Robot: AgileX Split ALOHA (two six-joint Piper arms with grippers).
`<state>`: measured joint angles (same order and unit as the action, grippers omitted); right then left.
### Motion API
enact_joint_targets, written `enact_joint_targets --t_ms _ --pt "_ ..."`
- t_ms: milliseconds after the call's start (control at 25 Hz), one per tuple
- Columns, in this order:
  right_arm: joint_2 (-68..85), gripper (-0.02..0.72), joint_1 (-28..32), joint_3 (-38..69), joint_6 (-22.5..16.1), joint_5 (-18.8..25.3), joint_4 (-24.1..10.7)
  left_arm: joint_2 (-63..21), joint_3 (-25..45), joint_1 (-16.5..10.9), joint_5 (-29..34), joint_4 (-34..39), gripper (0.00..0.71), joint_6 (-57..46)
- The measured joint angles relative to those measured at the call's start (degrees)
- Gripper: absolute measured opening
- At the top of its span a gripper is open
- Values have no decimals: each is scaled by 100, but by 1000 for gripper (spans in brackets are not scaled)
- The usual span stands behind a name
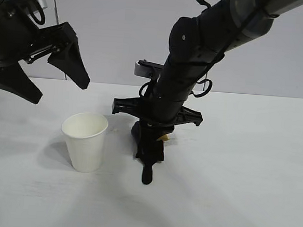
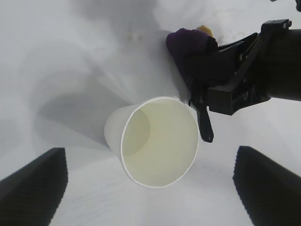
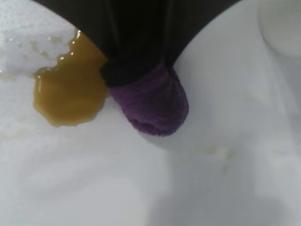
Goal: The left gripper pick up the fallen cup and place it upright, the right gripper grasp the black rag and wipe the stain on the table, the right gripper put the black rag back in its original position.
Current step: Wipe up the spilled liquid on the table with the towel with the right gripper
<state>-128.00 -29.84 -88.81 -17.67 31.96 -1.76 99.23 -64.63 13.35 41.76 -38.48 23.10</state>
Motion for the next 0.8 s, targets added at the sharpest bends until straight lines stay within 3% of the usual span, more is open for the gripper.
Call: enact_joint_targets --t_ms 160,240,360,520,800 --pt "0 103 216 0 -702 173 -1036 0 0 0 0 0 689 0" --pt "0 103 435 -7 -865 269 -1333 0 0 0 0 0 689 0" --pt "0 103 762 -26 -925 401 -1460 0 0 0 0 0 689 0" --pt "18 103 855 -26 -739 502 -1255 0 0 0 0 0 689 0" --pt "83 103 223 -26 -298 626 -93 0 0 0 0 0 689 0"
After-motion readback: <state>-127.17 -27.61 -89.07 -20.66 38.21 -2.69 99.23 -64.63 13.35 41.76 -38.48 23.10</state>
